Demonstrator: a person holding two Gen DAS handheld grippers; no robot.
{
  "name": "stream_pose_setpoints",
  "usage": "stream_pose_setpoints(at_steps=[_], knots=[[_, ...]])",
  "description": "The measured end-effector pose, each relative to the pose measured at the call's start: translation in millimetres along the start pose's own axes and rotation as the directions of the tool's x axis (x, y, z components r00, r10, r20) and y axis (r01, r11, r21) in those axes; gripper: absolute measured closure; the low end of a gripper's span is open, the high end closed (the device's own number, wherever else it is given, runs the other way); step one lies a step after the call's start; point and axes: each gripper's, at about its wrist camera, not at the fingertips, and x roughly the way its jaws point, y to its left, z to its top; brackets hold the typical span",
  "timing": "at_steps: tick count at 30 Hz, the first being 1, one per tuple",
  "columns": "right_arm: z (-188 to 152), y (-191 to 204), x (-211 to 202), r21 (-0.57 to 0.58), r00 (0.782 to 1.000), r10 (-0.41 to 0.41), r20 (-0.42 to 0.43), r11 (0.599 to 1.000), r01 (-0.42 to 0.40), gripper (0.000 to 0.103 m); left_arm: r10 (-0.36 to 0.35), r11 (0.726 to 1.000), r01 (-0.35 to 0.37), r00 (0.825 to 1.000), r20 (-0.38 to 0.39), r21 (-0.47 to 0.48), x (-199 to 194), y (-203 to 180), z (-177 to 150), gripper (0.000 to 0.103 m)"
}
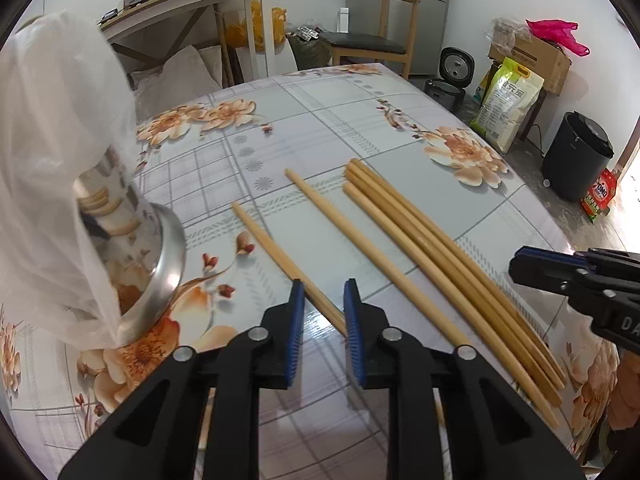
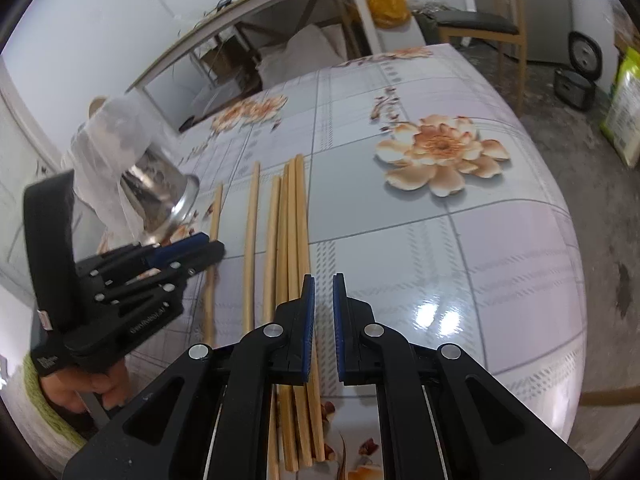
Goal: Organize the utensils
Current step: 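Close the left tool on one wooden stick while the right tool grasps another stick, then lift the held wooden sticks off the table with both tools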
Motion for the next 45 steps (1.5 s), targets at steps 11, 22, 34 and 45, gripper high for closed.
stream_pose_setpoints(at_steps=[11,22,34,45], knots=[[3,9,11,-0.084,0.999,-0.031,-0.039,0.996,0.027,0.097,0.005,1.0,-0.005,1.0,-0.001,0.003,-6,13,-9,0.093],[4,15,18,-0.101,0.995,-0.065,-0.076,0.993,0.057,0.098,0.006,1.0,-0.006,1.0,0.001,0.001,-10,20,-16,0.094],[-14,5,-3,-0.027,0.988,-0.063,-0.143,0.998,0.059,0.099,-0.025,0.999,0.024,1.0,-0.017,-0.042,-37,42,-46,0.097],[-3,10,5,-0.082,0.979,-0.123,-0.161,0.99,0.111,0.091,-0.034,0.996,0.031,0.999,-0.034,-0.086,-46,59,-55,0.097]])
